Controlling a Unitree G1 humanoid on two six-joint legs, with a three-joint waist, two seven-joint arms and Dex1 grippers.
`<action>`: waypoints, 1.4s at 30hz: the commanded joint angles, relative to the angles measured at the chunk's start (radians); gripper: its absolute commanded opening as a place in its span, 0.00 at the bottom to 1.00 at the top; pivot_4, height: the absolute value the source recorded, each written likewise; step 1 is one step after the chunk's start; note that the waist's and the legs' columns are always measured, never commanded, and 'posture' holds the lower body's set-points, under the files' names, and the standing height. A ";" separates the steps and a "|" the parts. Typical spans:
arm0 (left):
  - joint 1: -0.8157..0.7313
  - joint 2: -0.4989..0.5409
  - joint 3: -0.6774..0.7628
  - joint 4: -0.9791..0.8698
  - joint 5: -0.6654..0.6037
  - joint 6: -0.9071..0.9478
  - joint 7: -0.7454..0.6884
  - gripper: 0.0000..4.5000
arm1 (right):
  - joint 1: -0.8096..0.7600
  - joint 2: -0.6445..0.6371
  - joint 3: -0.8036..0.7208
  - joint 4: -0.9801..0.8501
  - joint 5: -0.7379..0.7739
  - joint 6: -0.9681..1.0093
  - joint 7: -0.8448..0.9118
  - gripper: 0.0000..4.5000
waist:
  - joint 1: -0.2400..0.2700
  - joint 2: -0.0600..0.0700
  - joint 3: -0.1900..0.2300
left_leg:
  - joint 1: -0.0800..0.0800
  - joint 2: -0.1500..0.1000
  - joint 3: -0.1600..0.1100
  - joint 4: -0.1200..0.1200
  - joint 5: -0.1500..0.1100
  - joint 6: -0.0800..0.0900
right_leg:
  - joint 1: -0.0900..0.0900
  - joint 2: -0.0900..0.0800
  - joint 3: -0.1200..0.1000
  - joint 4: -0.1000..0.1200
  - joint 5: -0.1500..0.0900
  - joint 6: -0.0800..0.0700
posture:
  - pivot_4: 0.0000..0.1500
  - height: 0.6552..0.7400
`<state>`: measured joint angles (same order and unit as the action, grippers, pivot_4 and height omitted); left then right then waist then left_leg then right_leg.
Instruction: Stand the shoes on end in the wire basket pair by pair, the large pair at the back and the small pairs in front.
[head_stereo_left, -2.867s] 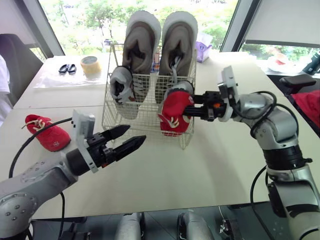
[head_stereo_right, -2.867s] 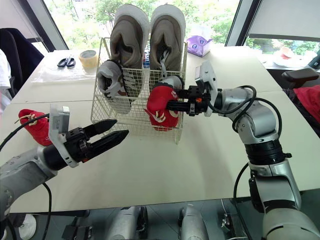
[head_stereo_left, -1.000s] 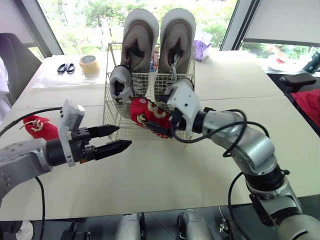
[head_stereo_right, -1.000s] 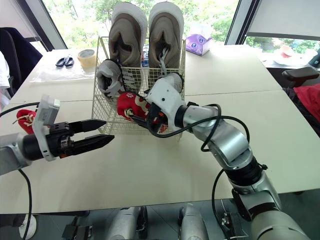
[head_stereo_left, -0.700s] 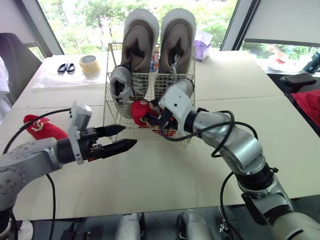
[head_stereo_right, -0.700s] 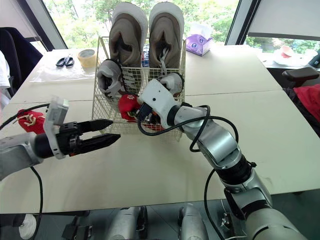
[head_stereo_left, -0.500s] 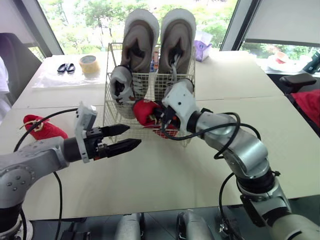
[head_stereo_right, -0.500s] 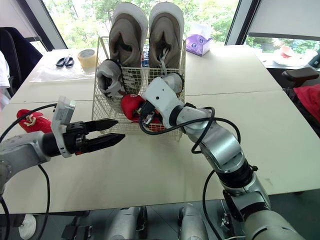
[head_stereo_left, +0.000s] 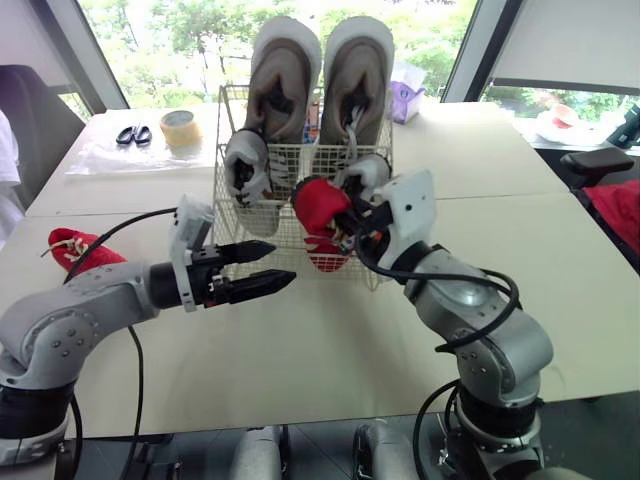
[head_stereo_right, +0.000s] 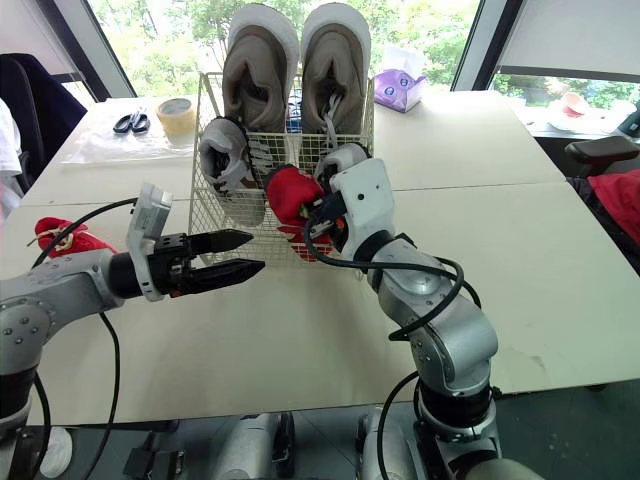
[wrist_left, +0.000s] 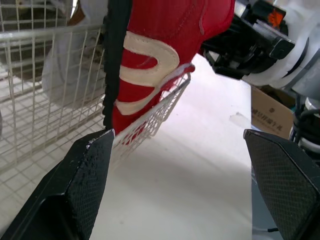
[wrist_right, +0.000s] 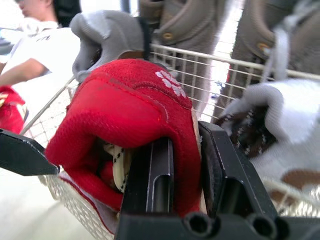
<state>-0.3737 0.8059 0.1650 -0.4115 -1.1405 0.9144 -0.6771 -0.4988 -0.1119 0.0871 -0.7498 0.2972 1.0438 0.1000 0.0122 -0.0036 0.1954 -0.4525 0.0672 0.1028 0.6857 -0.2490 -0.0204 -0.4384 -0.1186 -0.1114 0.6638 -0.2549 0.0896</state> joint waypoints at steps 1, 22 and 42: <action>-0.030 0.002 -0.008 0.012 0.019 0.005 -0.028 0.95 | 0.038 0.015 -0.043 -0.077 -0.033 -0.013 -0.064 0.17 | 0.001 0.000 0.000 | 0.000 0.000 0.000 0.000 0.000 0.000 | 0.000 0.000 0.000 0.000 0.000 0.000 | 1.00 0.45; -0.073 -0.058 -0.043 0.060 0.133 0.002 -0.078 0.95 | 0.052 -0.087 0.009 -0.143 -0.098 0.109 -0.114 0.44 | -0.004 -0.001 -0.001 | 0.002 0.000 -0.001 0.000 0.000 0.000 | 0.001 0.000 0.000 0.000 0.000 0.000 | 1.00 0.45; -0.062 -0.071 -0.036 0.055 0.168 0.005 -0.073 0.95 | 0.153 -0.395 0.058 -0.161 -0.091 -0.054 0.155 0.90 | -0.007 -0.001 -0.001 | 0.005 0.000 -0.001 -0.001 -0.001 0.003 | 0.004 0.000 0.000 0.000 0.000 0.000 | 1.00 0.45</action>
<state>-0.4370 0.7355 0.1165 -0.3438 -0.9767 0.9245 -0.7474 -0.3553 -0.4850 0.1176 -0.8825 0.2202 1.0187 0.2355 0.0055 -0.0050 0.1945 -0.4469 0.0672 0.1023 0.6852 -0.2505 -0.0175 -0.4340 -0.1184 -0.1112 0.6635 -0.2550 0.0895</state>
